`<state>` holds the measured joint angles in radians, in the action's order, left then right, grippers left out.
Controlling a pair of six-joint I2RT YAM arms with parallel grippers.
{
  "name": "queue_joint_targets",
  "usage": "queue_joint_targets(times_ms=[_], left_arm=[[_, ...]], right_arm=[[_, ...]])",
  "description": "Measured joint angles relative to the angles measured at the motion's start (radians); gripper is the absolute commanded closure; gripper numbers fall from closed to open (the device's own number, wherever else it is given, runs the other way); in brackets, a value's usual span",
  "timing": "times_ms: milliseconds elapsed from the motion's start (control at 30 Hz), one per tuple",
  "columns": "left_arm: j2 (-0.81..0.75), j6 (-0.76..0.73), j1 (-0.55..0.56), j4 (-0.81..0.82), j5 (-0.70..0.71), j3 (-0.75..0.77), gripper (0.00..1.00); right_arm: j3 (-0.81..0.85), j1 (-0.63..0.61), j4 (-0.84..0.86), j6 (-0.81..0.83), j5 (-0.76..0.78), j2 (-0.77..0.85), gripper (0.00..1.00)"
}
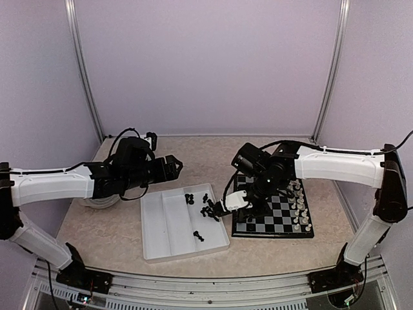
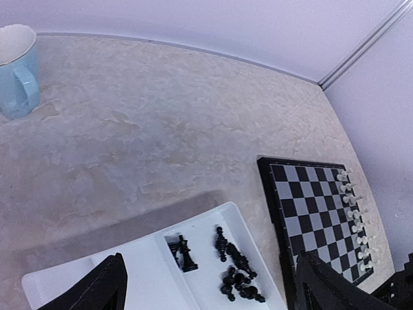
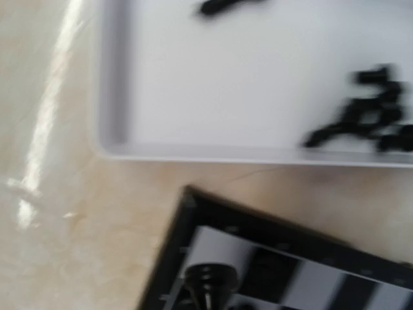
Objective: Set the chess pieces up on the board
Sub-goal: Place the rook at a8.
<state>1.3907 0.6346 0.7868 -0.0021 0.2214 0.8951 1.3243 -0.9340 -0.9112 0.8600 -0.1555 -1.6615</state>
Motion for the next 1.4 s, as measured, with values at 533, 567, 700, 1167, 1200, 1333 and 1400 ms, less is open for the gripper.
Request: queue_joint_targets(times_ms=[533, 567, 700, 1167, 1200, 1333, 1400], left_arm=[[-0.056, -0.003, -0.017, -0.044, 0.032, -0.065, 0.10], [-0.056, -0.002, -0.017, -0.044, 0.031, -0.069, 0.10], [-0.056, 0.004, -0.017, -0.043, 0.026, -0.073, 0.10], [-0.056, 0.023, -0.017, -0.002, -0.013, -0.077, 0.11], [-0.056, 0.024, -0.017, 0.002, -0.016, -0.077, 0.11], [-0.053, 0.032, -0.017, 0.012, -0.026, -0.077, 0.11], [-0.051, 0.035, -0.017, 0.015, -0.028, -0.077, 0.11]], right_arm=[[-0.038, -0.086, -0.056, 0.006, 0.214, -0.135, 0.96], [-0.038, -0.086, -0.057, 0.005, 0.222, -0.137, 0.96], [-0.029, -0.086, -0.057, -0.009, 0.243, -0.151, 0.96], [-0.006, -0.086, -0.037, -0.048, 0.301, -0.187, 0.95], [-0.006, -0.086, -0.037, -0.050, 0.303, -0.188, 0.95], [0.003, -0.087, -0.032, -0.058, 0.312, -0.194, 0.92], [0.005, -0.087, -0.029, -0.062, 0.312, -0.195, 0.91]])
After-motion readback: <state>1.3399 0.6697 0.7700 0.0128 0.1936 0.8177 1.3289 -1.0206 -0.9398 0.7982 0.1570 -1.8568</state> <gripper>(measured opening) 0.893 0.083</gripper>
